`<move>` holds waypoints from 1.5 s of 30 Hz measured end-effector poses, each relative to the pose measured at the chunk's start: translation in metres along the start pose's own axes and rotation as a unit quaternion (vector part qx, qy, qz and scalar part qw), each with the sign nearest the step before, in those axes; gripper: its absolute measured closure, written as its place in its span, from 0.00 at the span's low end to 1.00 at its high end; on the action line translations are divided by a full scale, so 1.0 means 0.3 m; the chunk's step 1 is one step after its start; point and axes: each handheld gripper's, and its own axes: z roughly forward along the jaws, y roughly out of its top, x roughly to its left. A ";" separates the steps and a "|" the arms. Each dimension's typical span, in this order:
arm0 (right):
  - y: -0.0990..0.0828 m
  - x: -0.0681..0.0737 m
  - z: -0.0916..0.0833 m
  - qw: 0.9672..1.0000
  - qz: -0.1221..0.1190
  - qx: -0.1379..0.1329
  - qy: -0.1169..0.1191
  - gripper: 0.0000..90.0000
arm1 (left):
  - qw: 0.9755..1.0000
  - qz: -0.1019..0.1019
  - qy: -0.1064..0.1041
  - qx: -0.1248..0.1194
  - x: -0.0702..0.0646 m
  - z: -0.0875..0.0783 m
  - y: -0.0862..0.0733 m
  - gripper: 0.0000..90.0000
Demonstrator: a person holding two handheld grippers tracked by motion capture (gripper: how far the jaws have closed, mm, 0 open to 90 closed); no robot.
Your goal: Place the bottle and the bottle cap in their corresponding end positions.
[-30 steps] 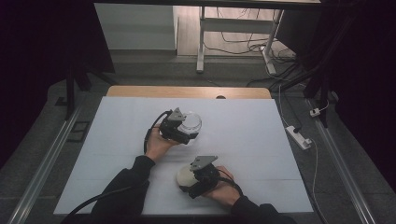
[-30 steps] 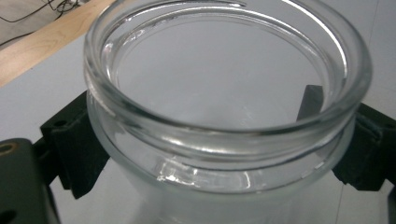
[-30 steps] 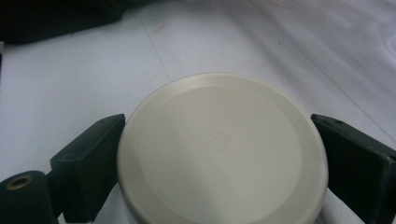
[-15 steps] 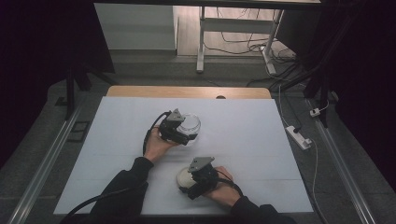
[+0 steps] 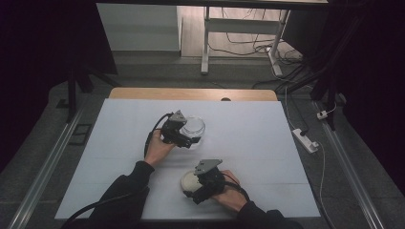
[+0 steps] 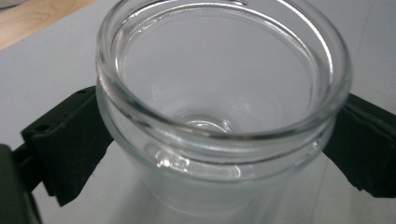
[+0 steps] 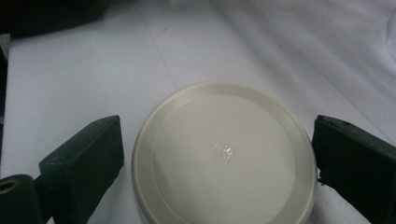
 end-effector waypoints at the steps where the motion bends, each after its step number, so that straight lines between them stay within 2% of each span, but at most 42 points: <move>1: 0.001 0.001 -0.003 1.000 0.000 -0.001 0.000 0.03 | 1.000 -0.001 -0.003 0.002 -0.002 -0.004 -0.001 0.01; 6: 0.004 0.004 -0.015 1.000 -0.004 -0.006 0.000 0.03 | 1.000 0.003 0.000 0.018 -0.015 -0.021 -0.012 0.00; 11: 0.005 0.007 -0.029 1.000 -0.005 -0.005 -0.001 0.03 | 1.000 -0.008 -0.005 0.026 -0.019 -0.039 -0.030 0.00; 14: 0.004 0.005 -0.040 1.000 0.001 -0.005 0.000 0.03 | 0.999 -0.010 -0.003 0.037 -0.024 -0.045 -0.044 0.00; 21: -0.001 -0.009 -0.078 1.000 0.026 -0.015 -0.001 0.01 | 0.998 -0.012 -0.018 0.054 -0.039 -0.066 -0.078 0.00; 25: -0.006 -0.019 -0.092 0.999 0.038 -0.019 -0.004 0.01 | 0.998 -0.016 -0.031 0.054 -0.050 -0.089 -0.091 0.00; 30: -0.009 -0.027 -0.105 0.999 0.040 -0.020 -0.010 0.01 | 0.997 -0.024 -0.044 0.051 -0.063 -0.117 -0.113 0.00; 45: -0.023 -0.041 -0.142 0.998 0.046 -0.018 -0.033 0.00 | 0.997 -0.030 -0.047 0.059 -0.122 -0.193 -0.175 0.00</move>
